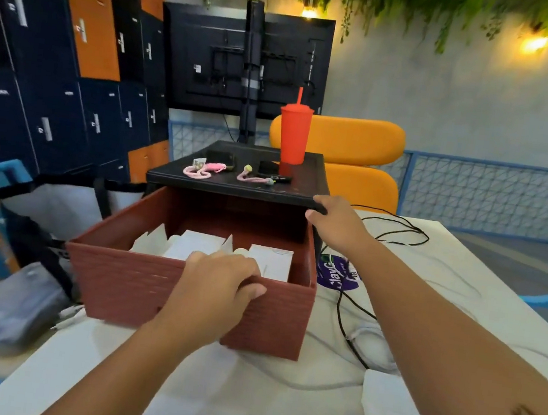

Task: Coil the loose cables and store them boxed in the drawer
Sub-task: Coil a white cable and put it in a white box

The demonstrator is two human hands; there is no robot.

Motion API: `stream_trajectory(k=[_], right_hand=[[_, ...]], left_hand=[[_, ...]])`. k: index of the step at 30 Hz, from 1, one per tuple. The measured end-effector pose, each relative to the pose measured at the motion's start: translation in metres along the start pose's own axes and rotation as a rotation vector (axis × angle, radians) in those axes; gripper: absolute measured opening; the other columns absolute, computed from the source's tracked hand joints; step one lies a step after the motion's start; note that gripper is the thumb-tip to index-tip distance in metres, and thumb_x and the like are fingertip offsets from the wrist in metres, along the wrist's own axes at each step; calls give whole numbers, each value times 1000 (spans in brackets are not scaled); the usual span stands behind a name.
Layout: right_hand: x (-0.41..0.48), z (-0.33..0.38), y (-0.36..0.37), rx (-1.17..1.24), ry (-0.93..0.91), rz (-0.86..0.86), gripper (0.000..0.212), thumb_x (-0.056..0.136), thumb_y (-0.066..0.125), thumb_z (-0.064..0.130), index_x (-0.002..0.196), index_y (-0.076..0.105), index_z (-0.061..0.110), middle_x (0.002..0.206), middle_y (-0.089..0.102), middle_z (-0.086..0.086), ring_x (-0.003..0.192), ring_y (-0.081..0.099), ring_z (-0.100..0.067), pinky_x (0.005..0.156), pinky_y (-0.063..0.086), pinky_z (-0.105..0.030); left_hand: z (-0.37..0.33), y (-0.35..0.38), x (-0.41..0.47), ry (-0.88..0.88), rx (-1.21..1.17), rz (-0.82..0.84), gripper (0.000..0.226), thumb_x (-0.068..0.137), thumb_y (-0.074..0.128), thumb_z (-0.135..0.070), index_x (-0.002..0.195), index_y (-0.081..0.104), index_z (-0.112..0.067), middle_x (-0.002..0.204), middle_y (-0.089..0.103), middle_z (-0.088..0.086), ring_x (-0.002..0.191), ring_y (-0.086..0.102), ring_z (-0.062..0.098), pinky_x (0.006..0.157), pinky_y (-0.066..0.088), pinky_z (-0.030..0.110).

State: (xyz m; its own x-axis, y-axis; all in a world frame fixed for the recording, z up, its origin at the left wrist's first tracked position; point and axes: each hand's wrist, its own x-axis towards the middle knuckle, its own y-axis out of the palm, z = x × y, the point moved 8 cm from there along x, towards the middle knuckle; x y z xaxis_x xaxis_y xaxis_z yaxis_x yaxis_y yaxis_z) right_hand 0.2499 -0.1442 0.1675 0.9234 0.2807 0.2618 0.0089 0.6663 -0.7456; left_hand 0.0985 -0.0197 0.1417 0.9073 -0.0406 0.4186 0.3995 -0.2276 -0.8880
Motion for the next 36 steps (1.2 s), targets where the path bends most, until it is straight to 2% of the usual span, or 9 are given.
stream_trajectory(k=[4, 7, 9, 12, 21, 27, 30, 33, 36], right_hand=[[41, -3, 7, -101, 5, -5, 49, 98, 40, 30, 143, 32, 12, 154, 19, -9, 142, 19, -24, 114, 17, -35], [60, -5, 19, -155, 10, 80, 49, 101, 33, 29, 146, 27, 10, 156, 15, -10, 143, 14, -23, 113, 14, -32], [68, -6, 26, -166, 6, 107, 48, 102, 30, 26, 146, 25, 8, 156, 16, -10, 143, 16, -23, 112, 15, -29], [76, -8, 26, -177, -7, 59, 45, 102, 31, 20, 145, 28, 8, 153, 24, -10, 140, 23, -25, 109, 20, -28], [85, -11, 26, -226, -39, 33, 42, 101, 33, 18, 142, 36, 9, 151, 30, -10, 138, 29, -26, 109, 24, -30], [88, -15, 27, -202, -32, 42, 41, 101, 34, 18, 141, 37, 11, 151, 30, -9, 137, 30, -27, 108, 26, -31], [89, -15, 26, -184, -29, 43, 41, 101, 34, 18, 141, 37, 11, 151, 30, -9, 137, 31, -26, 108, 26, -30], [89, -16, 26, -177, -24, 38, 41, 100, 34, 18, 141, 38, 11, 151, 31, -9, 137, 31, -26, 107, 27, -29], [90, -17, 27, -156, -16, 38, 42, 100, 35, 18, 141, 38, 11, 151, 31, -9, 136, 32, -26, 106, 27, -29]], left_hand=[[4, -1, 2, -12, -42, -38, 17, 94, 40, -44, 86, 51, -34, 83, 47, -20, 82, 43, 2, 91, 25, 25], [5, -1, 0, -15, -69, -60, 16, 94, 40, -45, 82, 44, -35, 81, 45, -20, 80, 40, 2, 87, 23, 22], [8, -1, 0, -14, -75, -73, 17, 94, 39, -46, 82, 44, -35, 81, 45, -20, 80, 41, 2, 85, 21, 22], [12, 1, 2, -9, -91, -84, 17, 93, 39, -46, 82, 45, -35, 80, 45, -20, 82, 42, 2, 85, 22, 22], [19, 12, 35, 3, -120, -68, 15, 94, 44, -41, 81, 45, -35, 76, 46, -18, 79, 40, 3, 85, 22, 25], [26, 27, 72, -4, -106, -40, 15, 94, 46, -38, 85, 53, -29, 77, 49, -16, 83, 43, 9, 83, 21, 28], [31, 30, 84, 9, -123, -45, 15, 94, 47, -36, 82, 51, -30, 78, 52, -15, 87, 46, 11, 84, 21, 29], [35, 36, 96, 7, -121, -32, 14, 94, 47, -36, 82, 50, -29, 70, 46, -16, 85, 44, 13, 82, 22, 30], [36, 44, 109, -1, -76, -4, 17, 96, 44, -35, 83, 49, -25, 72, 45, -13, 85, 42, 16, 82, 25, 32]])
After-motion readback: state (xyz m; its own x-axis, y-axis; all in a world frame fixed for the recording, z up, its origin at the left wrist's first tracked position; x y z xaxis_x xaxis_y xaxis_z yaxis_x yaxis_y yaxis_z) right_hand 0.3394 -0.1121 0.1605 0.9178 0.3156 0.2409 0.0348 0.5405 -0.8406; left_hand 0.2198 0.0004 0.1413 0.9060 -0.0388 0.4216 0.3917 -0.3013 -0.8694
